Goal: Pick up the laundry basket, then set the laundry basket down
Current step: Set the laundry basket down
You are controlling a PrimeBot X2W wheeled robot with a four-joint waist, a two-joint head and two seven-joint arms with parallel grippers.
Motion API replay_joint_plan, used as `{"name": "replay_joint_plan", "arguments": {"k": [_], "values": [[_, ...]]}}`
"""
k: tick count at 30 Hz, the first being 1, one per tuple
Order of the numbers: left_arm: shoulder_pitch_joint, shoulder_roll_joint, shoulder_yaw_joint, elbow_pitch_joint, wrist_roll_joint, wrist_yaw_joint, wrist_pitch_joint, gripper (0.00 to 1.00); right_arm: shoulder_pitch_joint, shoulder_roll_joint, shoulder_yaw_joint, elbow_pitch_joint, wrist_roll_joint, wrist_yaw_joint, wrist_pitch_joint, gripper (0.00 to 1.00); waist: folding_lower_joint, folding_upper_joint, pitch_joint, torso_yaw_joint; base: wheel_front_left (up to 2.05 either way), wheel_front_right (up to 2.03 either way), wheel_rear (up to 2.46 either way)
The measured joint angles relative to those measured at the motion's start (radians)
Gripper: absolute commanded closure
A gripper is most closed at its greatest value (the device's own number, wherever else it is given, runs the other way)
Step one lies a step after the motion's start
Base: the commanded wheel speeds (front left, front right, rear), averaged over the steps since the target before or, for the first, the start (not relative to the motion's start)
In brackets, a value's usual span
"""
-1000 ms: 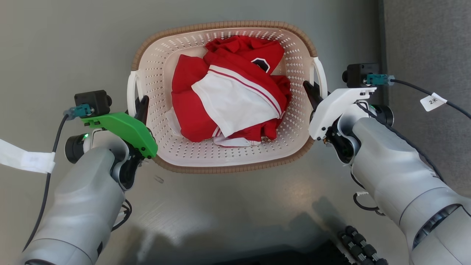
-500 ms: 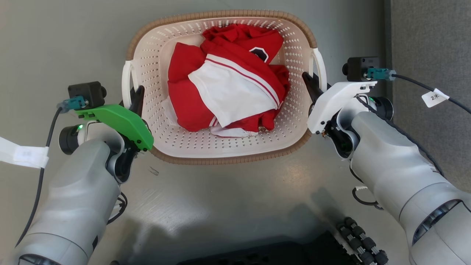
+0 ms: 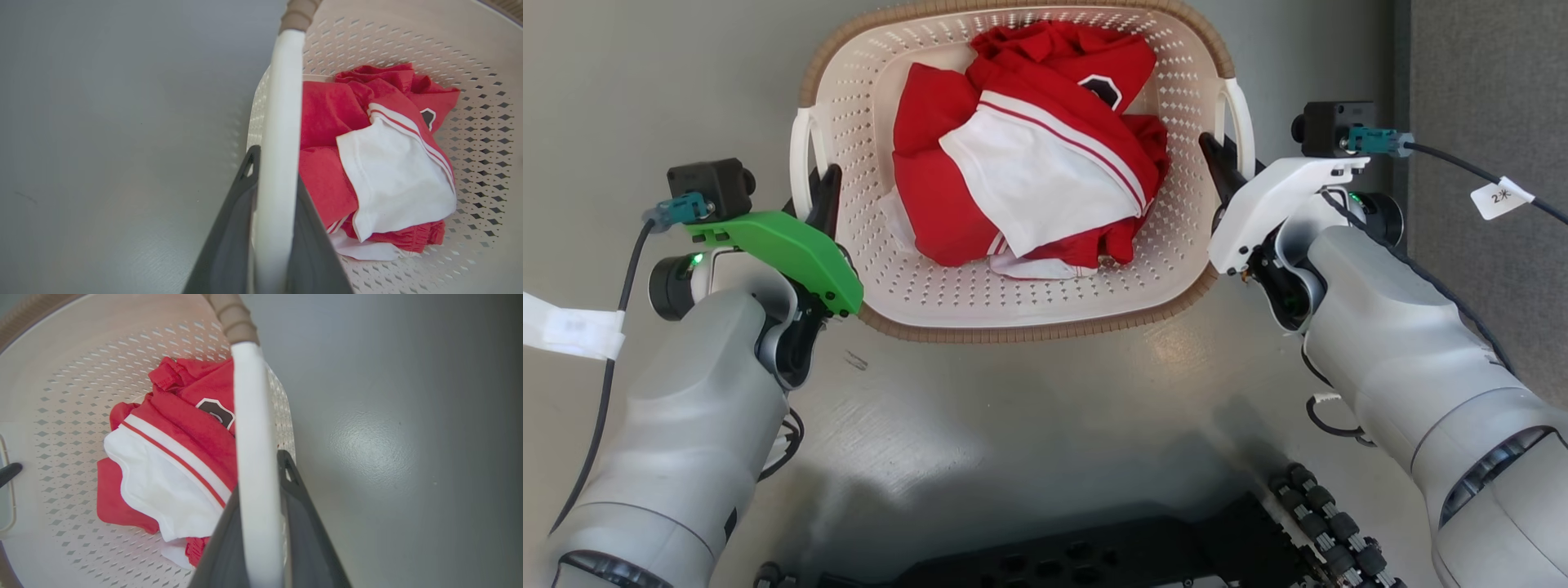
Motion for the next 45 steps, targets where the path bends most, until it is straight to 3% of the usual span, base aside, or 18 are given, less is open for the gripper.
{"name": "replay_joint_plan", "arguments": {"k": [21, 22, 23, 24, 25, 26, 45], "values": [[-0.026, 0.009, -0.026, -0.011, -0.005, 0.0, -0.009, 1.0, -0.018, 0.002, -0.021, 0.008, -0.011, -0.002, -0.007, 0.97, 0.0, 0.0, 0.036, -0.006, 0.0, 0.0, 0.0], [-0.026, 0.01, -0.026, -0.011, -0.006, 0.0, -0.009, 0.94, -0.018, 0.002, -0.024, 0.007, -0.012, -0.005, -0.007, 0.82, 0.0, 0.0, 0.036, -0.006, 0.0, 0.0, 0.0], [-0.026, 0.011, -0.027, -0.011, -0.006, 0.0, -0.009, 0.68, -0.019, 0.003, -0.028, 0.005, -0.013, -0.01, -0.007, 0.51, 0.0, 0.0, 0.036, -0.006, 0.0, 0.0, 0.0], [-0.026, 0.011, -0.028, -0.01, -0.006, 0.0, -0.011, 0.51, -0.02, 0.004, -0.03, 0.005, -0.014, -0.01, -0.007, 0.2, 0.0, 0.0, 0.036, -0.007, 0.0, 0.0, 0.0], [-0.026, 0.01, -0.031, -0.008, -0.006, 0.0, -0.012, 0.2, -0.022, 0.003, -0.033, 0.003, -0.016, -0.01, -0.007, 0.0, 0.0, 0.0, 0.036, -0.007, 0.0, 0.0, 0.0], [-0.026, 0.009, -0.033, -0.008, -0.006, 0.0, -0.012, 0.0, -0.024, 0.002, -0.035, 0.003, -0.017, -0.011, -0.008, 0.0, 0.0, 0.0, 0.036, -0.007, 0.0, 0.0, 0.0], [-0.026, 0.009, -0.053, 0.016, -0.023, 0.0, -0.012, 0.0, -0.026, 0.002, -0.062, -0.003, -0.036, -0.028, -0.013, 0.0, 0.0, 0.0, 0.003, -0.009, 0.0, 0.0, 0.0]]}}
